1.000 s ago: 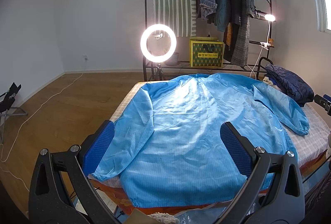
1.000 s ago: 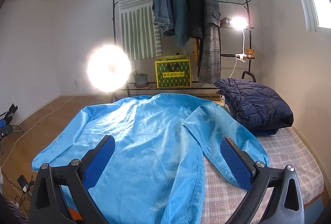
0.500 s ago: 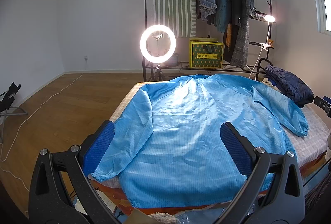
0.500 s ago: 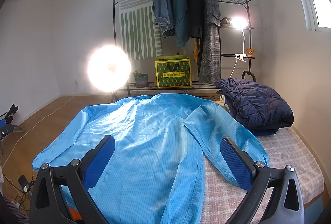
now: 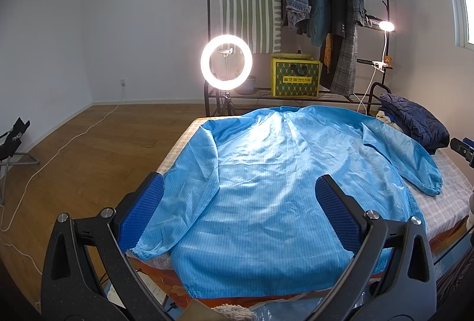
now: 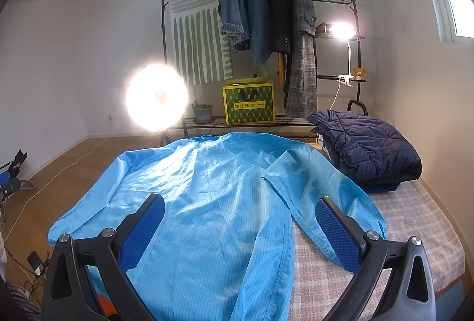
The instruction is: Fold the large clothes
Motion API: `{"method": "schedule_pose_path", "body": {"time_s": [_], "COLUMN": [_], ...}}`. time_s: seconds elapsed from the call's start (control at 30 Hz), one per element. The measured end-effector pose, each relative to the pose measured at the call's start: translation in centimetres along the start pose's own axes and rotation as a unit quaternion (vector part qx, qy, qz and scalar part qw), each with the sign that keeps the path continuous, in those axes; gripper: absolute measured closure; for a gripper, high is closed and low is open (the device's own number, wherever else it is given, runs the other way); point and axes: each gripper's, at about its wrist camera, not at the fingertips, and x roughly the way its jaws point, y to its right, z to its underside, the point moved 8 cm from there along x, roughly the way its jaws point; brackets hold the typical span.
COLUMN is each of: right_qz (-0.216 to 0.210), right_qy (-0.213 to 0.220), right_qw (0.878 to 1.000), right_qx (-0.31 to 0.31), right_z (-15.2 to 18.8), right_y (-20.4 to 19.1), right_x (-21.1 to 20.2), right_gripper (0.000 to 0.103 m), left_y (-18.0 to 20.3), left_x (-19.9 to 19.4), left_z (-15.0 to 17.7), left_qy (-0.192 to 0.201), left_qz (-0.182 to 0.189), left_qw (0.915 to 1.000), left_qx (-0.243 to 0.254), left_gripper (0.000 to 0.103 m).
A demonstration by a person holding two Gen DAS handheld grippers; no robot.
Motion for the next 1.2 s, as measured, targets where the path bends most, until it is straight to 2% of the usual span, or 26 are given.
{"method": "schedule_pose_path", "body": {"time_s": [0.73, 1.0, 1.2], "right_qz": [-0.004, -0.014, -0.028], "right_qy": [-0.007, -0.007, -0.008], "right_qw": [1.000, 1.000, 1.000], "right_qx": [-0.003, -0.002, -0.005], "right_z": [0.3, 0.1, -0.2], "right_y": [-0.3, -1.2, -2.5], "right_x": [0.2, 0.5, 0.9], "right_gripper": [0.000, 0.000, 0.000], "left_y": [-0.7, -2.7, -3.8], "left_x": [0.4, 2.1, 3.1], "left_z": [0.3, 2.3, 3.5], "left_qy": [-0.005, -0.044, -0.066], "left_qz": [-0.002, -0.010, 0.000], "left_qw": [1.0000, 0.9984, 0.9964], "left_qx": [-0.003, -0.034, -0.053], "left_gripper": [0.000, 0.000, 0.000]}}
